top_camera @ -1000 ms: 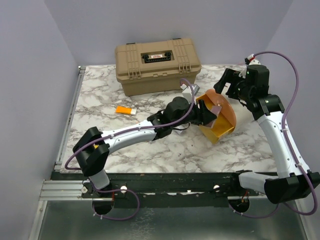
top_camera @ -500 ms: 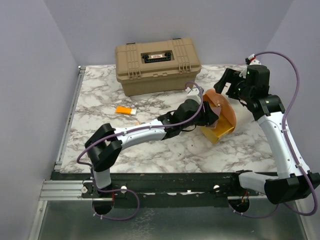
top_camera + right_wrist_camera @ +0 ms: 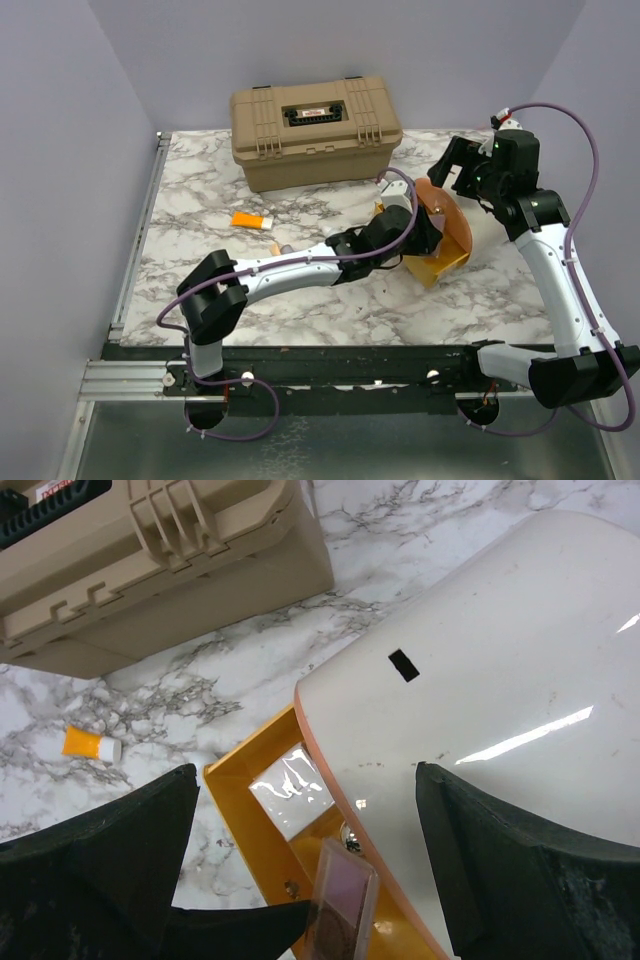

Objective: Organize the makeup
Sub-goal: Place the makeup in the drawer.

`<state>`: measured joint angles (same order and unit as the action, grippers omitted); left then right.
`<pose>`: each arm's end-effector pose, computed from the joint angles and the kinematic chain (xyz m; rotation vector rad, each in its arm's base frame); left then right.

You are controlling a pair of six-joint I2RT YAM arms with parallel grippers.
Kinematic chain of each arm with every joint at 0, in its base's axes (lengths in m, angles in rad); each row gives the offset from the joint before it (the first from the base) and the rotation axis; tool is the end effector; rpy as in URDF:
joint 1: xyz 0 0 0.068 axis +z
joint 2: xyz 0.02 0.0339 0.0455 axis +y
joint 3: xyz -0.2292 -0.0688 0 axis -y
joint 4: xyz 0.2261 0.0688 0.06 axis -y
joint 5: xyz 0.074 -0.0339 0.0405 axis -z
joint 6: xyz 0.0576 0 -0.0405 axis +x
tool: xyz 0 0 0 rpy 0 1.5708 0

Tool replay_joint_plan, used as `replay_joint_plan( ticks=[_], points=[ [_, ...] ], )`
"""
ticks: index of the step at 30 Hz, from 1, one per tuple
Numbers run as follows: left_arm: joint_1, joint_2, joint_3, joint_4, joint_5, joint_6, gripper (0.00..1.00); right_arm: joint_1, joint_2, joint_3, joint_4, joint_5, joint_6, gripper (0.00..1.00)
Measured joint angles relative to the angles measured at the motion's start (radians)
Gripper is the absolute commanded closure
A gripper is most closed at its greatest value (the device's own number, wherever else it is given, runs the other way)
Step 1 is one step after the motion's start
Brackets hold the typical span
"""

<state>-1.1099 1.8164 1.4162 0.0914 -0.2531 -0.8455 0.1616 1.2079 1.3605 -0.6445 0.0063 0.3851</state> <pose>0.2046 -0.3796 0.2636 0.0799 2.0225 -1.0777 0.2655 0.0429 0.3593 0.2358 2.0658 0.3297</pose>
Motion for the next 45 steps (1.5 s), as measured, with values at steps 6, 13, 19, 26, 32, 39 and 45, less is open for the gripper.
replay_joint_plan(
  ticks=[6, 13, 19, 26, 32, 39, 45],
  points=[
    [-0.013, 0.013, 0.034, -0.033, -0.026, 0.016, 0.57, 0.0, 0.0, 0.0, 0.0, 0.0, 0.0, 0.04],
    [-0.02, 0.034, 0.078, -0.076, -0.028, 0.042, 0.51, 0.0, 0.0, 0.0, 0.0, 0.0, 0.0, 0.04],
    [-0.021, 0.039, 0.082, -0.083, -0.028, 0.056, 0.45, 0.0, 0.0, 0.0, 0.0, 0.0, 0.0, 0.04],
    [-0.021, 0.043, 0.093, -0.102, -0.028, 0.073, 0.44, 0.0, 0.0, 0.0, 0.0, 0.0, 0.0, 0.04],
    [-0.021, 0.048, 0.099, -0.108, -0.028, 0.083, 0.42, 0.0, 0.0, 0.0, 0.0, 0.0, 0.004, 0.04],
    [-0.021, 0.064, 0.121, -0.121, -0.025, 0.087, 0.42, 0.0, 0.0, -0.001, 0.0, 0.0, 0.006, 0.04],
    [-0.021, 0.066, 0.132, -0.127, -0.014, 0.095, 0.45, 0.0, 0.0, -0.001, 0.0, 0.0, 0.006, 0.04]
  ],
)
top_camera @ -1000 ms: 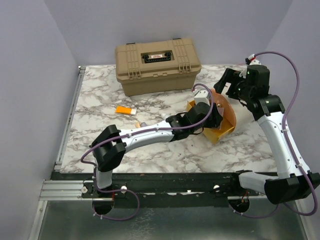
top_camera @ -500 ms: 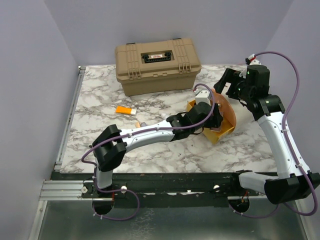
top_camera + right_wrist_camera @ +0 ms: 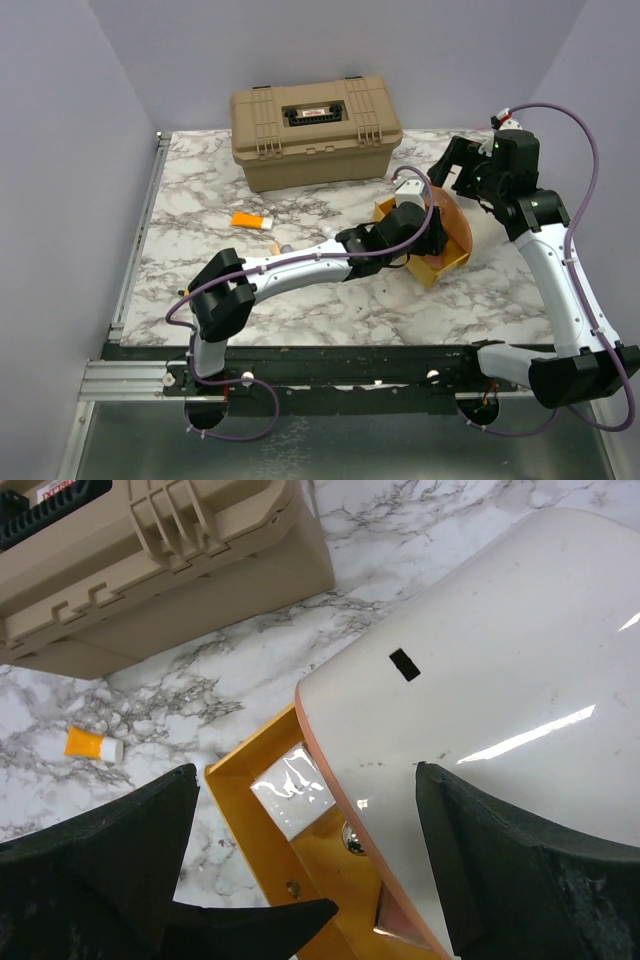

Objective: Organize the makeup
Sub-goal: Place the makeup in the drawer.

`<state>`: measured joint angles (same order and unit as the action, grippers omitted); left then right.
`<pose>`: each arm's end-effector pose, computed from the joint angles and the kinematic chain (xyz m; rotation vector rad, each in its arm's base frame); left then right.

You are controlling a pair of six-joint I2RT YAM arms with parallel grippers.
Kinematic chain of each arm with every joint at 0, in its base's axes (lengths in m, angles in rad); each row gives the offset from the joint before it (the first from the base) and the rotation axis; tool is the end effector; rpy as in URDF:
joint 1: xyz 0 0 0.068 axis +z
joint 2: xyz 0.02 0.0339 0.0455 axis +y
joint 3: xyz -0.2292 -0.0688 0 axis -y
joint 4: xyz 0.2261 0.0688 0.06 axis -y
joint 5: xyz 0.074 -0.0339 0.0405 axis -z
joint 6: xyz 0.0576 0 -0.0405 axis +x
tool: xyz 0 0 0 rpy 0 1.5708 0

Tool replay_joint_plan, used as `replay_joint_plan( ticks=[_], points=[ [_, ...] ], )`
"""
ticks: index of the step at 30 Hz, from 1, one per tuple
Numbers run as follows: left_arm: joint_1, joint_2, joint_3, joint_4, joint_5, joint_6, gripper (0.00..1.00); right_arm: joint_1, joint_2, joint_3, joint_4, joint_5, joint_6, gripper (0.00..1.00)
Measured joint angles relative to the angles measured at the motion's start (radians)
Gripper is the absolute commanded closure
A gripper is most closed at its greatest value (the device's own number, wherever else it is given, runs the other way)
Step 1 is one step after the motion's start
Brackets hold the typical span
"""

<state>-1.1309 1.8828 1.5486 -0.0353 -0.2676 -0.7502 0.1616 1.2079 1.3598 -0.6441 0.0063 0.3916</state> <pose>0.2030 -0.3956 0.2674 0.2023 2.0490 -0.9721 0.2656 0.0429 0.3591 0.2426 2.0657 0.3336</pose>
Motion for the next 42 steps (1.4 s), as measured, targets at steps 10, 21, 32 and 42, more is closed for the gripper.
replay_joint_plan(
  ticks=[10, 21, 32, 42],
  points=[
    [-0.007, -0.022, -0.022, 0.006, 0.011, 0.112, 0.44, 0.0, 0.0, 0.0, 0.0, 0.015, 0.0, 0.05],
    [-0.022, -0.287, -0.27, 0.161, -0.1, 0.259, 0.3, 0.0, 0.008, 0.0, 0.0, 0.035, 0.0, 0.05],
    [0.156, -0.414, -0.394, 0.162, -0.258, 0.236, 0.25, 0.0, 0.008, 0.0, 0.0, 0.034, 0.001, 0.05],
    [0.455, -0.247, -0.233, -0.017, -0.016, 0.199, 0.26, 0.0, 0.006, 0.0, 0.0, 0.032, 0.009, 0.05]
  ],
)
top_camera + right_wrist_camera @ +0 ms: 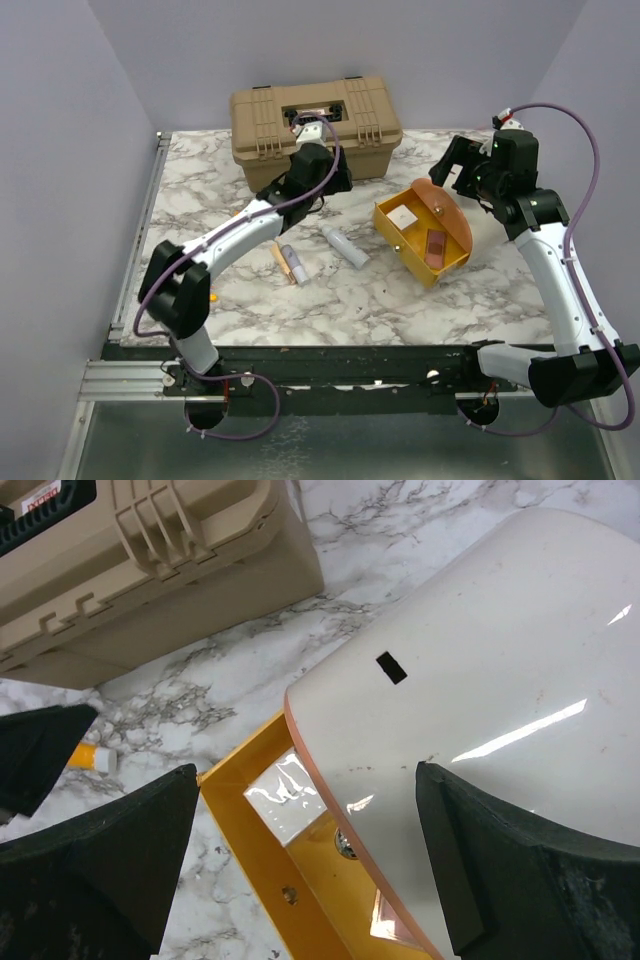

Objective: Organize the makeup
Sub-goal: Place the makeup in the drawer.

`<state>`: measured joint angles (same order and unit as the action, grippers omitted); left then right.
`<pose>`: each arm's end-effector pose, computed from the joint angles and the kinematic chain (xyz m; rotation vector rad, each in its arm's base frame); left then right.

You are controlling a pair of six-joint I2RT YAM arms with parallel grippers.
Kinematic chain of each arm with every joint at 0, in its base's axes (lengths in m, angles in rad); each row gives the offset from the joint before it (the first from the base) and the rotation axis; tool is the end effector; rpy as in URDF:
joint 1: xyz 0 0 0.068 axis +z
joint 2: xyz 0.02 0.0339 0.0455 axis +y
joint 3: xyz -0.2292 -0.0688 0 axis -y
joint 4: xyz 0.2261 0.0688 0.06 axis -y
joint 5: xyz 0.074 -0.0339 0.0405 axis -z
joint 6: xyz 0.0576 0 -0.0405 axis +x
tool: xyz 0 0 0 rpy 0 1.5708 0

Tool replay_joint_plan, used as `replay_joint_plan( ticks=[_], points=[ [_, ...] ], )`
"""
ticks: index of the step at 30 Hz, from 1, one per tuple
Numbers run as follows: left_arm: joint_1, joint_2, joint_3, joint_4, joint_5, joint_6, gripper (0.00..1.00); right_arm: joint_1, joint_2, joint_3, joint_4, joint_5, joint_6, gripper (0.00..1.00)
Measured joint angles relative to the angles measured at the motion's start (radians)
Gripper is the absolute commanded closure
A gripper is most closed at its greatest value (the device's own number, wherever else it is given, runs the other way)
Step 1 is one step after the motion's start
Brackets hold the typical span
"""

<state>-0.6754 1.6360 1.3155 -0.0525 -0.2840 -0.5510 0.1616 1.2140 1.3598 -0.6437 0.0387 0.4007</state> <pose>0.3136 -0.2305 0.2808 -0.0689 1.9653 -0.5399 0.2673 0.0413 0.3576 0.2721 2.0646 0.3048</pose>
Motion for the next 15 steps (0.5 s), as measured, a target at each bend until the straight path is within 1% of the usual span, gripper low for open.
replay_joint_plan(
  ticks=[3, 9, 15],
  points=[
    [0.032, 0.142, 0.148, -0.087, 0.065, 0.021, 0.26, 0.0, -0.002, 0.0, 0.0, -0.004, 0.004, 0.05],
    [0.043, 0.4, 0.4, -0.237, 0.159, 0.049, 0.27, 0.0, -0.005, 0.0, 0.0, -0.008, 0.01, 0.05],
    [0.042, 0.533, 0.496, -0.305, 0.201, 0.046, 0.27, 0.0, -0.005, 0.0, 0.0, -0.01, 0.01, 0.05]
  ],
)
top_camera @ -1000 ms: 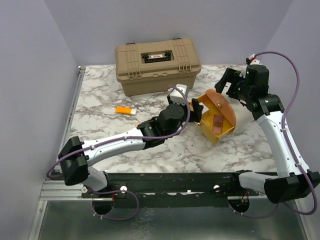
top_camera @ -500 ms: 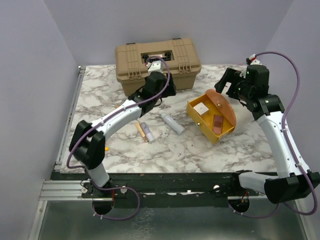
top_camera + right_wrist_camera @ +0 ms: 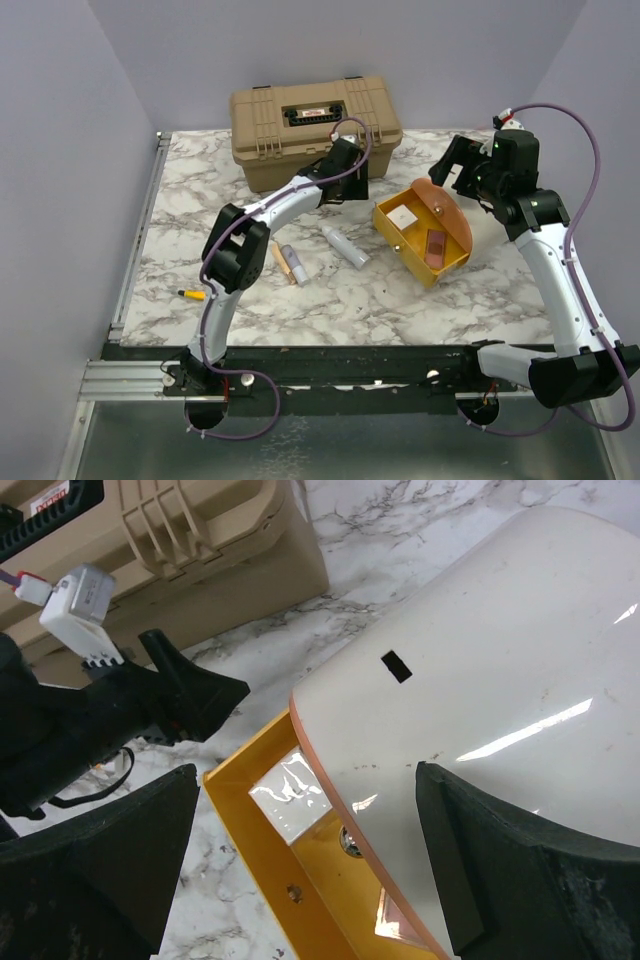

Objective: Organize the makeup
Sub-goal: Place the makeup in the drawer, then pick up the lipstick at the center of the board.

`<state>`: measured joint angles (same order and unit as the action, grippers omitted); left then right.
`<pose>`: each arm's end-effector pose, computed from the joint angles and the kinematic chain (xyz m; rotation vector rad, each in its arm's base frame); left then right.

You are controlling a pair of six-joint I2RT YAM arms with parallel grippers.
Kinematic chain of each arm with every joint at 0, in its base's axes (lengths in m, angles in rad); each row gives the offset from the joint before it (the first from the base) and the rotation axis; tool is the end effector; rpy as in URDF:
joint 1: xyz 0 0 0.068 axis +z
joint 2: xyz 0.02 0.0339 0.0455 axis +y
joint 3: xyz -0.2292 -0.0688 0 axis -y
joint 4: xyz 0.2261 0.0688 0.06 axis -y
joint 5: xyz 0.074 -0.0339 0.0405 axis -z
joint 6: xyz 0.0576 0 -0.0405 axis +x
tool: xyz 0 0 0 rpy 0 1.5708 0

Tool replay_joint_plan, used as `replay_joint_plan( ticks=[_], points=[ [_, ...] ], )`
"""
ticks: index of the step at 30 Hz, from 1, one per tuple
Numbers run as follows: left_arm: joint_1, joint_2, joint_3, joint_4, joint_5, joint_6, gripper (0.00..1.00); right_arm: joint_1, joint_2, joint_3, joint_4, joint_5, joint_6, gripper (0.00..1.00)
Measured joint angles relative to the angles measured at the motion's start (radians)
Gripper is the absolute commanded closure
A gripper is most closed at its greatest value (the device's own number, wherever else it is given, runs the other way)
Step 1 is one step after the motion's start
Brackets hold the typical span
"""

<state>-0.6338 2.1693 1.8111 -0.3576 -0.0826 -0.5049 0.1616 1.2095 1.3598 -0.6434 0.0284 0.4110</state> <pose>0.3905 -0.2811 0.1936 0.1065 2.3317 -0.4919 0.2662 0.0417 0.3588 0.2762 2.0611 0.3228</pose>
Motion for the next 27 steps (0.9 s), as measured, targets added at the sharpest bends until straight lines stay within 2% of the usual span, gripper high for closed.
replay_joint_plan(
  ticks=[11, 21, 27],
  points=[
    [-0.051, 0.106, 0.113, -0.024, 0.011, -0.011, 0.28, 0.0, 0.0, 0.0, 0.0, -0.001, 0.0, 0.05],
    [-0.107, 0.193, 0.139, -0.027, -0.008, -0.005, 0.29, 0.0, 0.0, 0.0, 0.0, 0.0, -0.001, 0.05],
    [-0.114, 0.213, 0.141, -0.024, -0.024, 0.008, 0.37, 0.0, 0.0, 0.0, 0.0, -0.001, -0.005, 0.05]
  ],
)
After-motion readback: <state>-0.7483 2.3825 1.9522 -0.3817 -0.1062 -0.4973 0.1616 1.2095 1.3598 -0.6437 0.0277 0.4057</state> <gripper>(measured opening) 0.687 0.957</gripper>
